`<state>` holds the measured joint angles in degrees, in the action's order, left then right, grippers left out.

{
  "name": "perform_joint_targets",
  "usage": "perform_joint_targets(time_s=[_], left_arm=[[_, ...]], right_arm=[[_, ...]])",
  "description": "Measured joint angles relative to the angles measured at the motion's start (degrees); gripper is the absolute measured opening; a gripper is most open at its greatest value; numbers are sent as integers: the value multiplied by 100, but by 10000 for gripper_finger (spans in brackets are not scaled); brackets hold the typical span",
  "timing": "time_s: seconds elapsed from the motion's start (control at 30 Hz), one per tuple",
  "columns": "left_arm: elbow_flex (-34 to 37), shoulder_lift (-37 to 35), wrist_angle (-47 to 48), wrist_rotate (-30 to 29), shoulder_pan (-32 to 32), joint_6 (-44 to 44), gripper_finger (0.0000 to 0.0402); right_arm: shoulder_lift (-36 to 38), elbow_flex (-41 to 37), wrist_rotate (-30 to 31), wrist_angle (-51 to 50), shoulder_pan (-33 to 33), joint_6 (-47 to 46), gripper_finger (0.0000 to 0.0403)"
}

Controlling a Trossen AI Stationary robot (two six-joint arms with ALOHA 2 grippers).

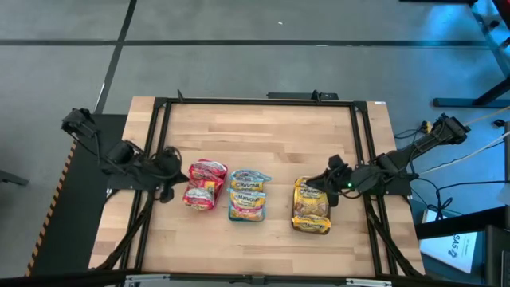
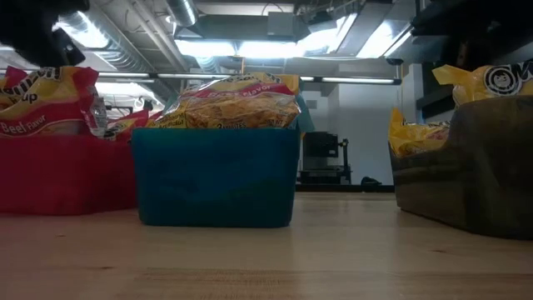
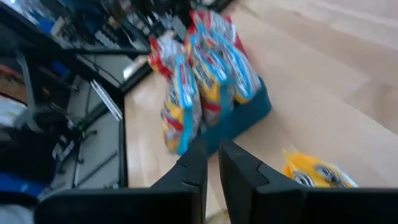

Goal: Sort Maruchan noodles
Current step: Adjust the red bin

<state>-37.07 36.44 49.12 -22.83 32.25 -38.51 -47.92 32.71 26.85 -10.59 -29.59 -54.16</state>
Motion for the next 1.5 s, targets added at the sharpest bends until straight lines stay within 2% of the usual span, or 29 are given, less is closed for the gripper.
perform_joint_targets(time_s=[0.17,0.3,0.6,0.77,1.0,1.17,1.33,1.5], left_arm=[[209,239,-562,-262,-13,100,2],[219,454,-640,-271,-209,219,2],[219,959,-757,-625,-1146,445,2],[219,1161,-961,22,-1899,765,2],[219,1425,-1708,975,-2996,1596,2],[219,1763,-1707,1728,-3761,2048,2],[219,2216,-1714,2081,-4327,2565,2],[219,2517,-1886,2112,-4590,2981,2]], right_arm=[[2,2,120,84,-1,39,39],[2,2,120,54,-1,40,39],[2,2,122,61,0,-309,39],[2,2,122,63,-1,-461,39],[2,2,122,148,-1,-471,39],[2,2,120,148,-1,-468,39],[1,1,120,148,-1,-456,39],[0,1,115,148,-1,-454,39]])
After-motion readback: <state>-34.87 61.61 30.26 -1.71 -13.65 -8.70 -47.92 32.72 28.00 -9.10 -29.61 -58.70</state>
